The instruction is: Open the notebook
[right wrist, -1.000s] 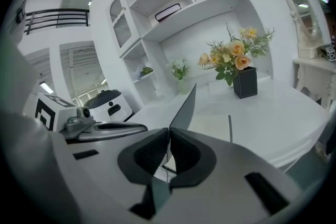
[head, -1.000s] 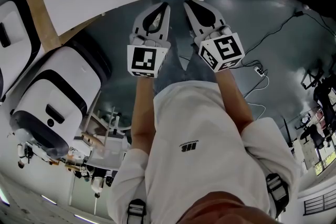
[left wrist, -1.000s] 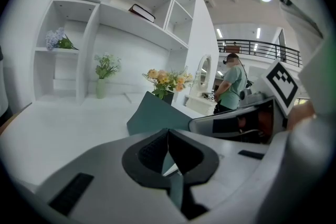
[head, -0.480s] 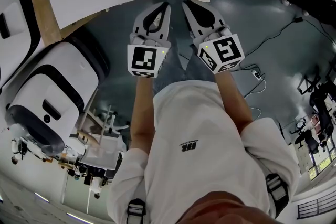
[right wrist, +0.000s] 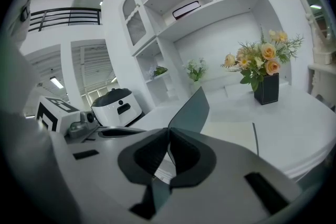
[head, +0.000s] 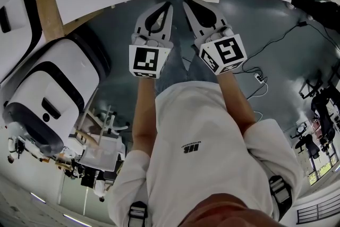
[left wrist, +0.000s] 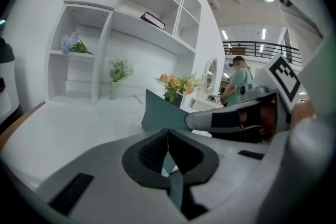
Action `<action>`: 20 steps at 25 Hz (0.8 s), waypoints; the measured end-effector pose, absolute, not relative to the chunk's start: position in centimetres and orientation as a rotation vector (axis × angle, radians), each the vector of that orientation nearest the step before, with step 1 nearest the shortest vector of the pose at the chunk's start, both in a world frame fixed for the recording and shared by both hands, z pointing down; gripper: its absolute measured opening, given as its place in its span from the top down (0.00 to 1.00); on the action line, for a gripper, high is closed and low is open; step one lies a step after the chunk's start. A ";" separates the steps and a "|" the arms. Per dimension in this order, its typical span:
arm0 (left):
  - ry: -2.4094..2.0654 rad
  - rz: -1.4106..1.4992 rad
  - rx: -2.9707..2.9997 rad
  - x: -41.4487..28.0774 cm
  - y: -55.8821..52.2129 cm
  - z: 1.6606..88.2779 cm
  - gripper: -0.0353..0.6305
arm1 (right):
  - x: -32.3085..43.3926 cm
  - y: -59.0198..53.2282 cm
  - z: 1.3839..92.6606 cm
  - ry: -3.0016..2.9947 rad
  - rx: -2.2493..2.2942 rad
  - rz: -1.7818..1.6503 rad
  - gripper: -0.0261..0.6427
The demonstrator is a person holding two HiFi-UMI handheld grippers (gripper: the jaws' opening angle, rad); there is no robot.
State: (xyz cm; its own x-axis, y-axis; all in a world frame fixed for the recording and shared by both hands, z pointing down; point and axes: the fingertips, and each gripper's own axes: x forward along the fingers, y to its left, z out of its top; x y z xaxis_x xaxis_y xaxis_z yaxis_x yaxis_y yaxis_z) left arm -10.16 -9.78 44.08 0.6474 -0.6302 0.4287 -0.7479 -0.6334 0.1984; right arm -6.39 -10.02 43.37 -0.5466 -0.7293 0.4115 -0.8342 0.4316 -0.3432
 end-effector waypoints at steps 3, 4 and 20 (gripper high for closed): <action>-1.108 0.452 2.502 -11.0 -9.9 44.1 0.95 | -7.2 -10.2 43.3 -2.489 1.362 0.763 0.95; -1.114 0.451 2.499 -11.3 -10.0 44.1 0.95 | -7.5 -10.3 43.4 -2.491 1.360 0.762 0.95; -1.161 0.443 2.458 -15.4 -11.0 44.9 0.95 | -11.9 -11.2 44.3 -2.503 1.287 0.752 0.95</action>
State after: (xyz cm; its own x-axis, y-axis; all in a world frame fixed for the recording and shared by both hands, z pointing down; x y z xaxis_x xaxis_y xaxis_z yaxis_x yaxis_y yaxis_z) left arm -15.44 -10.99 44.85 0.6081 -0.6637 0.4356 -0.7852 -0.5838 0.2067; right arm -11.88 -11.18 44.27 -0.5886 -0.6910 0.4196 -0.8078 0.4829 -0.3380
